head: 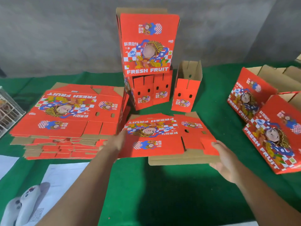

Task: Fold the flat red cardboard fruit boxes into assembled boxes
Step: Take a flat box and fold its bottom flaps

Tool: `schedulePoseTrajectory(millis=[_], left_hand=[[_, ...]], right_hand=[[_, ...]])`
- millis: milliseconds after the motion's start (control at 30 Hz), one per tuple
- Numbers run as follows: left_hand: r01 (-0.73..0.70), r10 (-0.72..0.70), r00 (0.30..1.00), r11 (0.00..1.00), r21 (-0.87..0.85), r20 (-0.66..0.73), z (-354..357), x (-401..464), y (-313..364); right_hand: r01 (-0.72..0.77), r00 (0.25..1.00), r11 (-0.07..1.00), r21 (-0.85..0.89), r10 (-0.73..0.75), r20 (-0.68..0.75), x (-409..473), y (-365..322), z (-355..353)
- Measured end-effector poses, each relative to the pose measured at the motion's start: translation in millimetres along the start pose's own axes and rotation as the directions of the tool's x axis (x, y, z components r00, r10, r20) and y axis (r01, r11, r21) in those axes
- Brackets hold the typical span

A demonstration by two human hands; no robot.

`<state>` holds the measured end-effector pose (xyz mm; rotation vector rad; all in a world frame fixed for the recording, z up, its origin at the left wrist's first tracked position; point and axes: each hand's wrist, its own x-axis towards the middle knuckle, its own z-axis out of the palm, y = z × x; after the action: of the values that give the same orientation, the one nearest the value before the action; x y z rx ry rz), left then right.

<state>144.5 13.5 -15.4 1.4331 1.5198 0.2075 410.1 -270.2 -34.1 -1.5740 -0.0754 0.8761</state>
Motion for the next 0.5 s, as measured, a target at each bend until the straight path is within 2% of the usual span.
schedulePoseTrajectory(millis=[67, 133, 200, 267, 300, 400, 500], left_hand=[[0.004, -0.001, 0.995, 1.000, -0.025, 0.096, 7.6, -7.3, -1.5], [0.001, 0.003, 0.990, 1.000, -0.027, 0.143, 18.0, -11.3, -3.8], [0.034, -0.009, 0.973, 0.994, -0.107, 0.229, 27.3, -21.7, -0.4], [0.037, 0.004, 0.956, 0.990, -0.136, 0.294, 37.0, -32.4, 6.2], [0.006, 0.022, 0.950, 0.996, -0.090, 0.310, 42.6, -35.5, 8.5], [-0.097, 0.089, 0.969, 0.995, 0.021, 0.231, 50.6, -37.8, 8.7], [-0.167, 0.176, 0.947, 0.984, -0.056, 0.267, 52.2, -36.7, 3.9]], right_hand=[[0.011, 1.000, 0.993, -0.114, -0.013, -0.017, 4.3, -12.4, -0.3], [0.000, 1.000, 0.965, -0.262, 0.007, 0.027, 6.4, -21.1, 0.9], [-0.027, 0.997, 0.942, -0.333, 0.052, 0.066, 4.0, -27.6, 4.9], [-0.038, 0.989, 0.959, -0.280, 0.076, 0.127, 4.9, -30.4, 8.2], [-0.041, 0.984, 0.969, -0.242, 0.081, 0.156, 3.9, -31.6, 10.1], [-0.016, 0.973, 0.985, -0.173, 0.055, 0.224, -3.3, -35.8, 14.1], [-0.077, 0.974, 0.994, -0.075, 0.091, 0.207, -6.9, -41.0, 19.5]])
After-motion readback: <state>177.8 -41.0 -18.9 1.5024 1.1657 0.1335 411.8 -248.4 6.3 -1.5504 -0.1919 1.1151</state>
